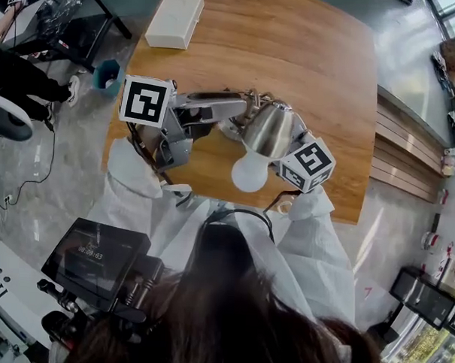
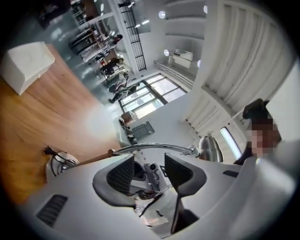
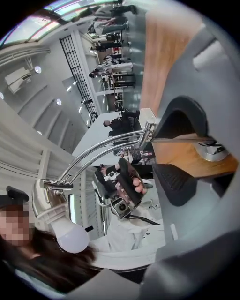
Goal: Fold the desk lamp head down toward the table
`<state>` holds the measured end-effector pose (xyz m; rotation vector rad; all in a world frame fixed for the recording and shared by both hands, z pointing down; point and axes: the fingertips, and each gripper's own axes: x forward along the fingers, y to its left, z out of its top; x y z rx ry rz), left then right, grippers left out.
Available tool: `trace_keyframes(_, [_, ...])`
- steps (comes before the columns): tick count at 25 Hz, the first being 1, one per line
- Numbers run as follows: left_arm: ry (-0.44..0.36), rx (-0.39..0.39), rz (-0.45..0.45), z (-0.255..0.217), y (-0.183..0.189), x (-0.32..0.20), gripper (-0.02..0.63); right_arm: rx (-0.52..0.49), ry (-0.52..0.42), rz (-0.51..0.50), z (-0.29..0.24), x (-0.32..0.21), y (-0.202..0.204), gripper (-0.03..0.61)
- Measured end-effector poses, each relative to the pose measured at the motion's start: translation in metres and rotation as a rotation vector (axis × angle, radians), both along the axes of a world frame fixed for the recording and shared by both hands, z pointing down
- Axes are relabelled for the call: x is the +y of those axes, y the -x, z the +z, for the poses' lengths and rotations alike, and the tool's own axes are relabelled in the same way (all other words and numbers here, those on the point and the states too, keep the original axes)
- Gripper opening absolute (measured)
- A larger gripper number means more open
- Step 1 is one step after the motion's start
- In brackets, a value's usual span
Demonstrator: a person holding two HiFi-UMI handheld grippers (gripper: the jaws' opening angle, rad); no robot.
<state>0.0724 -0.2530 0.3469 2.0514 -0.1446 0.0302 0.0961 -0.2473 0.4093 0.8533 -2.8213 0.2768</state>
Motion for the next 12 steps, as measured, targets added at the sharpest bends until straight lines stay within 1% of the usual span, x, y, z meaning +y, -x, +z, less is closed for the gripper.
trace_keyframes(2, [0.125,0.080,0.047,-0.004,-0.005,0.010,0.199,-0.022,-0.006,-0.017,-0.006,0.008,-0.001,0.152])
trace_keyframes(4, [0.205,0.147,0.077,-0.009,-0.009,0.016,0.201,-0.008,-0.014,-0.010,-0.005,0.014,-0.008,0.152])
trace_keyframes(7, [0.276,0.209,0.098,-0.014,-0.011,0.019,0.201,0.036,-0.028,-0.009,0.003,0.015,-0.012,0.152])
trace_keyframes(10, [0.328,0.244,0.121,-0.015,-0.015,0.023,0.201,0.044,-0.027,-0.025,0.004,0.023,-0.012,0.152])
trace_keyframes(12, [0.359,0.266,0.135,-0.016,-0.017,0.026,0.201,0.043,-0.017,-0.003,0.005,0.023,-0.021,0.152])
